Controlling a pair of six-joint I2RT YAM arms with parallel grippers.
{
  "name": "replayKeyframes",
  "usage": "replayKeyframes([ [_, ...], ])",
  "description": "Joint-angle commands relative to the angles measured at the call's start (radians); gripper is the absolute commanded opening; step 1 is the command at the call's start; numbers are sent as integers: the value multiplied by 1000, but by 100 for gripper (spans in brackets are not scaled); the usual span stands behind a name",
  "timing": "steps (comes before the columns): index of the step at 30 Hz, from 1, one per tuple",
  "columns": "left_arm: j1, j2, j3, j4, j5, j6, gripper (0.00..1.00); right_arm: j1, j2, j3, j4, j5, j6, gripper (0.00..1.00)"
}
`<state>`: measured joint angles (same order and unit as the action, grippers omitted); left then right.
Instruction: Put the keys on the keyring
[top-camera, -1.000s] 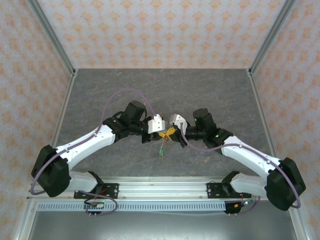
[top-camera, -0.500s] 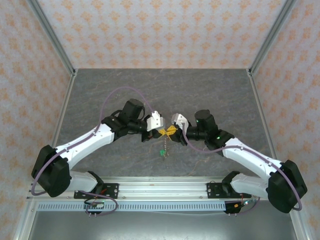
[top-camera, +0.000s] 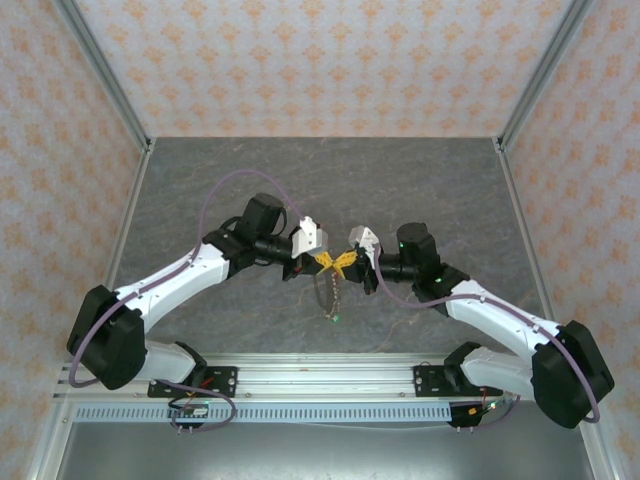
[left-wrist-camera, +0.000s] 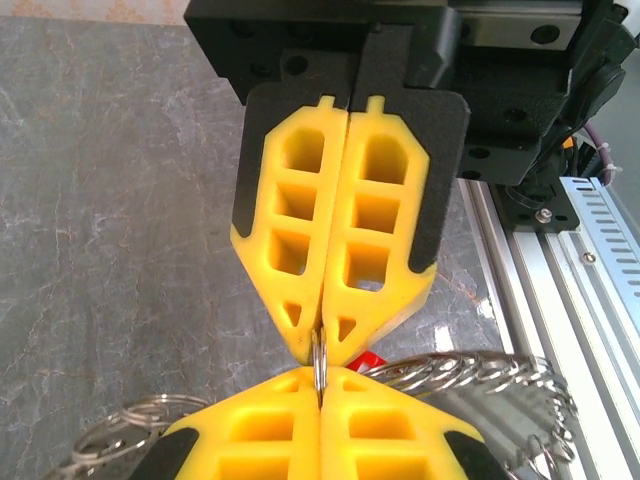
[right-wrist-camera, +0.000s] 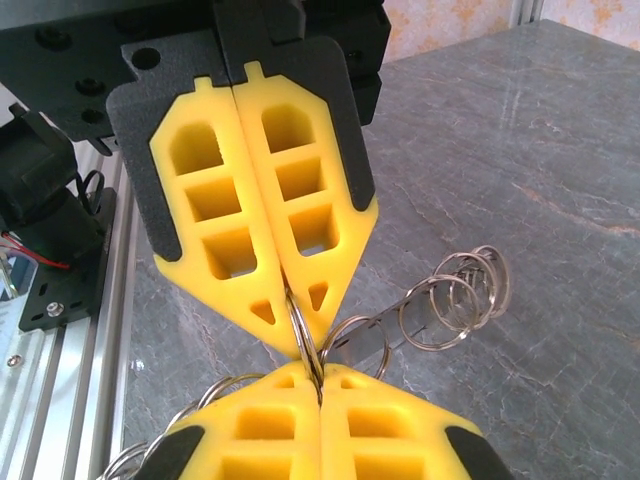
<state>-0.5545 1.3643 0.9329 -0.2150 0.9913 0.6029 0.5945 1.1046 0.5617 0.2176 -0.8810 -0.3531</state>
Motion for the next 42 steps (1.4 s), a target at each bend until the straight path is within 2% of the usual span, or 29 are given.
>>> replayKeyframes([
  [1, -12, -31, 1, 26, 8, 15, 4, -8, 2, 23, 31, 4, -3, 0],
  [5, -15, -64, -24, 26, -86, 14, 13, -5, 3, 78, -92, 33, -52, 0],
  [12, -43, -82, -12, -71, -207, 81, 23, 17, 10, 155, -250, 102, -129, 0],
  [18, -65, -78, 7, -82, -264, 81, 23, 53, 27, 213, -355, 146, -190, 0],
  [25, -72, -69, 22, -65, -249, 79, 23, 72, 40, 241, -388, 158, -221, 0],
  [33, -84, -34, 42, -97, -245, 95, 18, 87, 47, 243, -354, 147, -207, 0],
  [39, -86, -16, 42, -124, -255, 110, 2, 87, 41, 230, -331, 153, -199, 0],
  [42, -87, -17, 38, -133, -264, 115, 0, 87, 34, 221, -335, 170, -204, 0],
])
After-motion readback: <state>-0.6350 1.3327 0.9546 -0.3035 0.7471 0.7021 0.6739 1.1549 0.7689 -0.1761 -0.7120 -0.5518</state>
